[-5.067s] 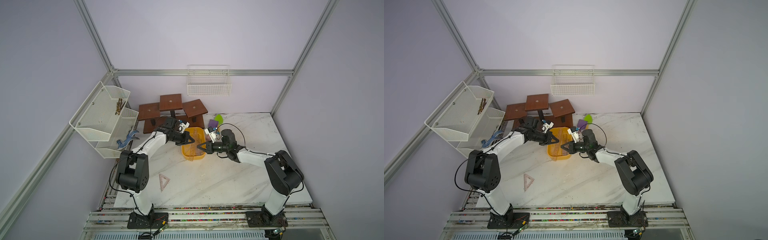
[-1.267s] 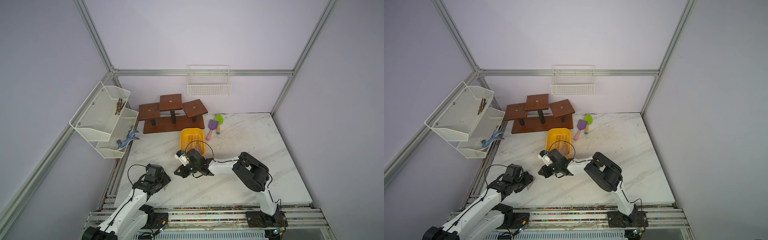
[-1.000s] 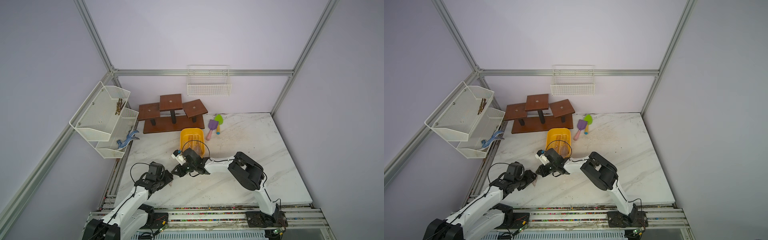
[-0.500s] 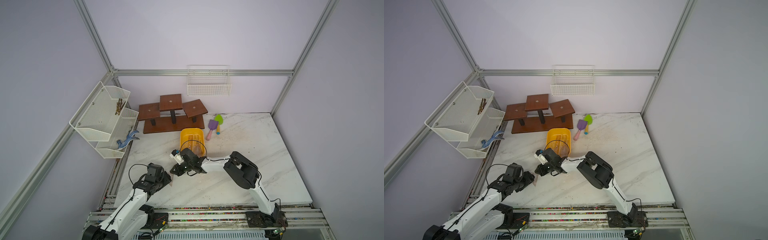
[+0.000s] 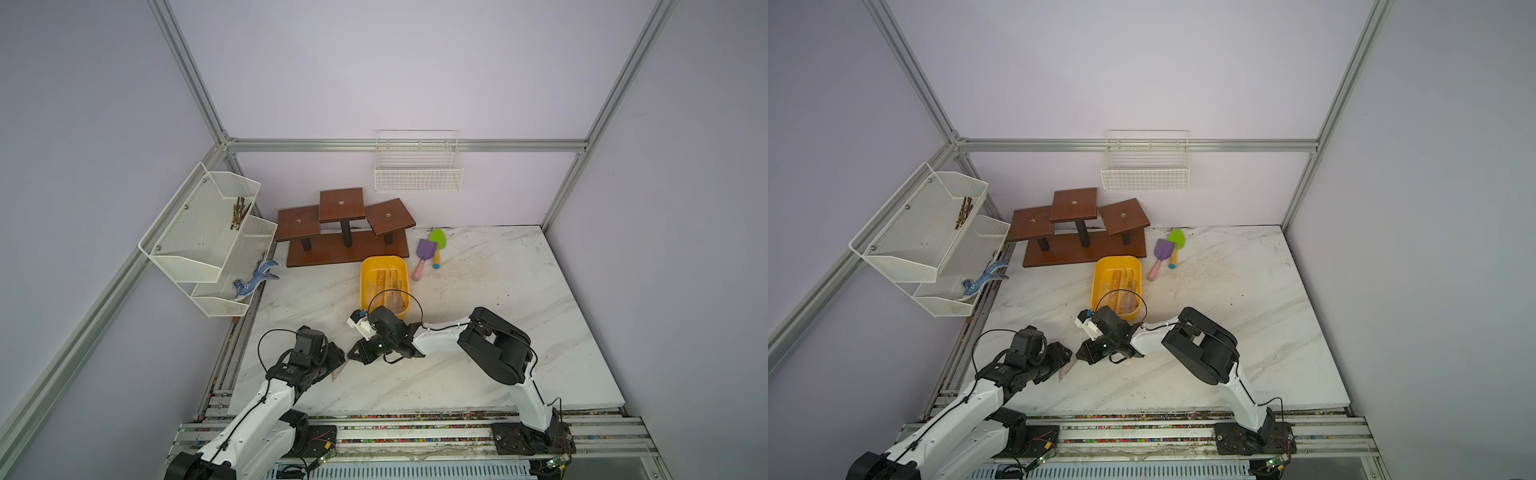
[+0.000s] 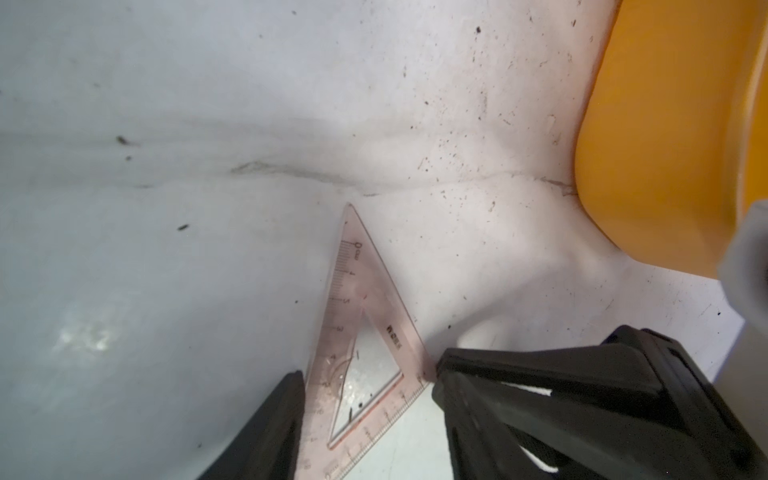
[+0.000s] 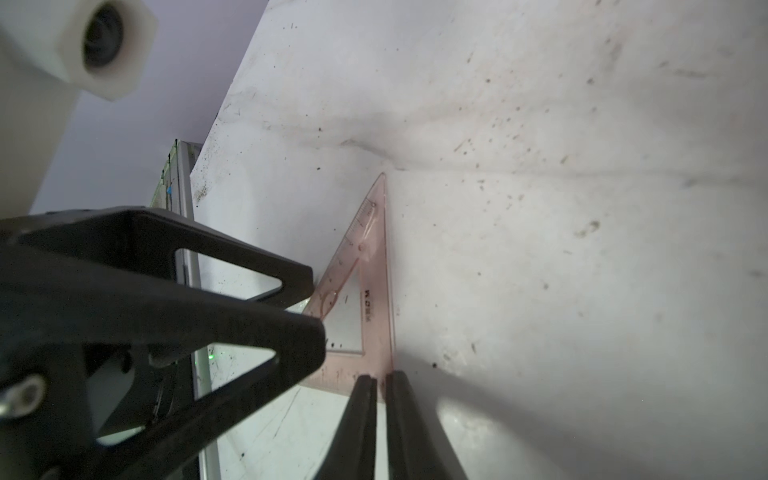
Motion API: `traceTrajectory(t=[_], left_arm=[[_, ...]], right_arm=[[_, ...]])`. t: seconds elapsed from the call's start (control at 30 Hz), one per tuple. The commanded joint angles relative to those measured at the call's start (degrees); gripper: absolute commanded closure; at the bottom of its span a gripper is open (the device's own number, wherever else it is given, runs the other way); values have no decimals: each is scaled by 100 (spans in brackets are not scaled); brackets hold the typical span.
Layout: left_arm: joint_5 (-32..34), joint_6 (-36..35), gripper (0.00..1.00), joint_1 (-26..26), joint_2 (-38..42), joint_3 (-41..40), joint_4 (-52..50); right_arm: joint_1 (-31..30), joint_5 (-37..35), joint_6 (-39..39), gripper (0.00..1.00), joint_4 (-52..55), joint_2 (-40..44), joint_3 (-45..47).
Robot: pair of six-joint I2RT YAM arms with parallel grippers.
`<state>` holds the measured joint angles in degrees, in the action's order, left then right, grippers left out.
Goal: Put the scattered rulers into the storage box
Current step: Adjust the ruler at the center of the board.
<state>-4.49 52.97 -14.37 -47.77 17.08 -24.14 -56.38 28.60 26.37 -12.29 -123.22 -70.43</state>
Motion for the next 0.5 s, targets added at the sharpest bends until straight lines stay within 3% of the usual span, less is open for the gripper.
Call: traceTrajectory(t=[0.0, 0.17, 0.47], left_arm=[[309, 144, 42, 4, 256, -3, -400], [429, 310, 42, 133, 599, -3, -673], [82, 310, 41, 275, 878, -108, -741]], right_arm=[[-42, 100, 98, 86, -54, 252, 118], [-4, -67, -71, 88, -236, 475, 56], [11, 128, -99, 94, -90, -133, -483]])
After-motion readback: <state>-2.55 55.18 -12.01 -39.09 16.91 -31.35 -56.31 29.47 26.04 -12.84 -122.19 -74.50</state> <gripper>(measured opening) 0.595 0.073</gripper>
